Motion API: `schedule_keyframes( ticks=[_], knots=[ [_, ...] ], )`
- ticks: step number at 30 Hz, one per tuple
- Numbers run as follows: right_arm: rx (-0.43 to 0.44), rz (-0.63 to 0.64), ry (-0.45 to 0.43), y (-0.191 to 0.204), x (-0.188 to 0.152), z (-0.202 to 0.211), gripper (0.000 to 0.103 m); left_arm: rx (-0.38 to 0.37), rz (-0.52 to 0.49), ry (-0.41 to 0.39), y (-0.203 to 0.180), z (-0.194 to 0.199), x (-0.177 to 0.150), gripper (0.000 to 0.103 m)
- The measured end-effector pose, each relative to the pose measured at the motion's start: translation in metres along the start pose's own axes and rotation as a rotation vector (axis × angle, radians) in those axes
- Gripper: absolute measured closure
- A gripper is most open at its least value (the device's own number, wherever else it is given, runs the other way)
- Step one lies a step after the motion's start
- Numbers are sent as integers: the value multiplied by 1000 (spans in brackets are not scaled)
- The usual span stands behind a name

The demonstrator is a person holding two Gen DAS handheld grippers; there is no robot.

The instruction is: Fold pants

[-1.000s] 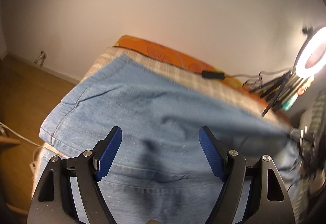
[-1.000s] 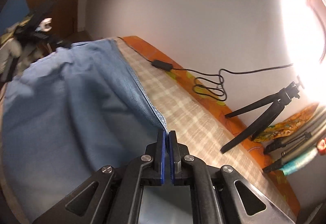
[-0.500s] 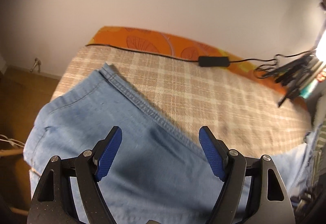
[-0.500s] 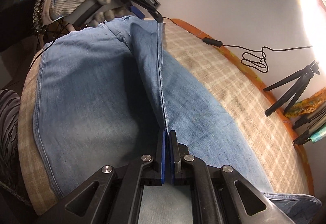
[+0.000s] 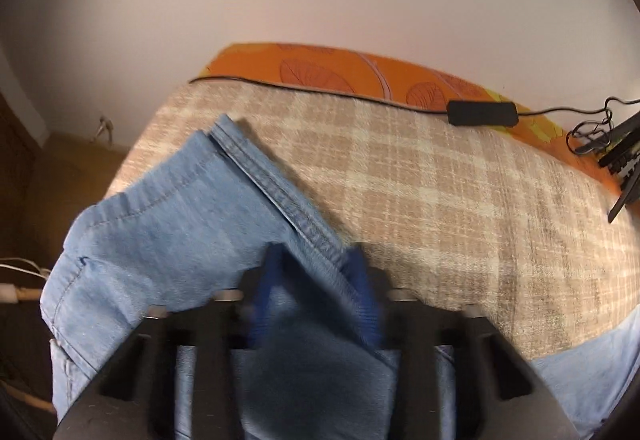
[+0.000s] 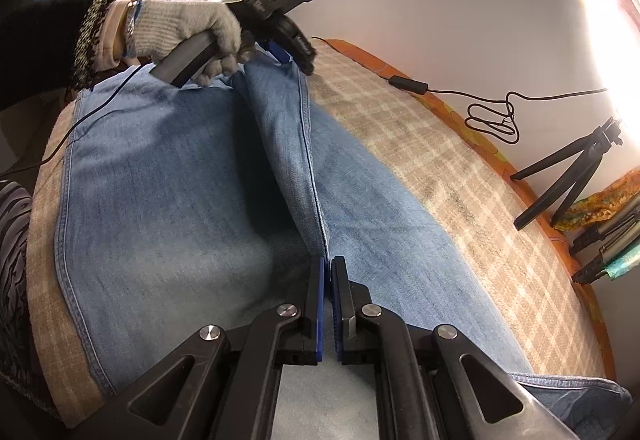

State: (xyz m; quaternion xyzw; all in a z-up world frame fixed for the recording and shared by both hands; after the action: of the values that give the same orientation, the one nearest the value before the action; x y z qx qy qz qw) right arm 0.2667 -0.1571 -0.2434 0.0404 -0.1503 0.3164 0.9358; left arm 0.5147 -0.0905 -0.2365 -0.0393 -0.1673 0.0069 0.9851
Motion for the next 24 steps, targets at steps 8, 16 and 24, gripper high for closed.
schedule_keyframes(
  ticks=[8,16,24],
  knots=[
    [-30,-73,-36,-22,11,11,102,-138,29,-54,21,23,-20,96],
    [-79,-91,-69,-23,12,41,103,-249,88,-208,43,95,-28,98],
    [-35,-145,-50,-25,1,59,92,-342,99,-305,69,151,-91,98]
  ],
)
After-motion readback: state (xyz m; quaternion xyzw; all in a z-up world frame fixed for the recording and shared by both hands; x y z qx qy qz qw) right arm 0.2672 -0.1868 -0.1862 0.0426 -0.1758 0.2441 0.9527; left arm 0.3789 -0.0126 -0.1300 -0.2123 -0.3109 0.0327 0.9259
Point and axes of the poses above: each gripper's, at about its wrist camera, not at the fingertips, and z roughly against the way its jaws point, y to its left, x to its top, the point moved 8 cm from there along -z, roughly the way its jaws point, and after that the axes turned 12 degrees about y, right-handed, at the moved point
